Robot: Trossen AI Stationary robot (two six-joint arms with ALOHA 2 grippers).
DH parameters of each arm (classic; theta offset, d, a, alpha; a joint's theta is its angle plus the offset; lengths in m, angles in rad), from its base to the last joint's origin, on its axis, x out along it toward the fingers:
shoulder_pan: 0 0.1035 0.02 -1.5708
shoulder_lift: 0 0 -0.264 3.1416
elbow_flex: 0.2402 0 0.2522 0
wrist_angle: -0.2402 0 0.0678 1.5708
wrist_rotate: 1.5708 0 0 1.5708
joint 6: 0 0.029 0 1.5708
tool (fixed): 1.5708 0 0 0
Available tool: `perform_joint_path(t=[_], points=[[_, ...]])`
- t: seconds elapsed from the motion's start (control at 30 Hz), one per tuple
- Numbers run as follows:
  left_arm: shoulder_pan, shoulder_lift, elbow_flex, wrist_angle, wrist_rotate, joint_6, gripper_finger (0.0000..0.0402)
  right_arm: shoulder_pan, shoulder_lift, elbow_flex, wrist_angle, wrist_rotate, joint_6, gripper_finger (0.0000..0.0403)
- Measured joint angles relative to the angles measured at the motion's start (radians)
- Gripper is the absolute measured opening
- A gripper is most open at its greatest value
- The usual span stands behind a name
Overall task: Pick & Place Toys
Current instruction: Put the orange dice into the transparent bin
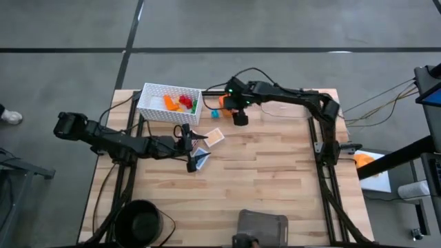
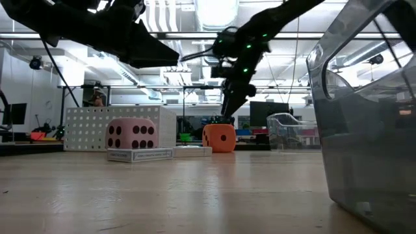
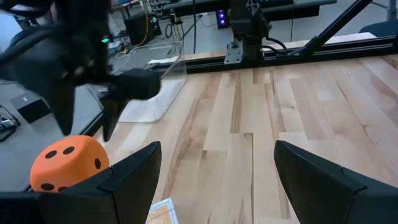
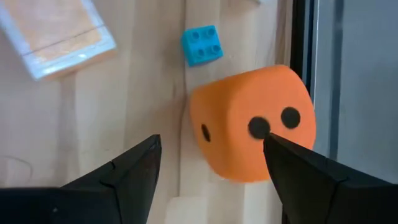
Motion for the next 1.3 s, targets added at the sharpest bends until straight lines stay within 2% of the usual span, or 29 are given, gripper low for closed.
perform_joint_path(t=[0.23,0.5,0.63,0.9,1.07,1.3], points=[[0.000,0.000,0.000,-0.004,0.000,0.000,0.0312,0.000,0.170,0.206,-0.103,0.033,-0.010,0.0280],[0.000,0.000,-0.001,-0.004,0.000,-0.001,0.0312,0.005,0.248,0.272,-0.159,0.142,0.012,0.0269],[0.000,0.000,-0.001,-0.004,0.000,0.000,0.0312,0.011,0.254,0.270,-0.158,0.152,0.013,0.0214],[0.000,0.000,-0.001,-0.004,0.000,0.000,0.0312,0.021,0.244,0.267,-0.172,0.151,0.020,0.0037],[0.001,0.000,-0.001,-0.004,0.000,0.000,0.0312,0.021,0.243,0.267,-0.207,0.116,0.020,0.0021],[0.001,0.000,-0.001,-0.004,0.000,0.000,0.0312,0.041,0.237,0.253,-0.375,-0.009,0.046,0.0016]])
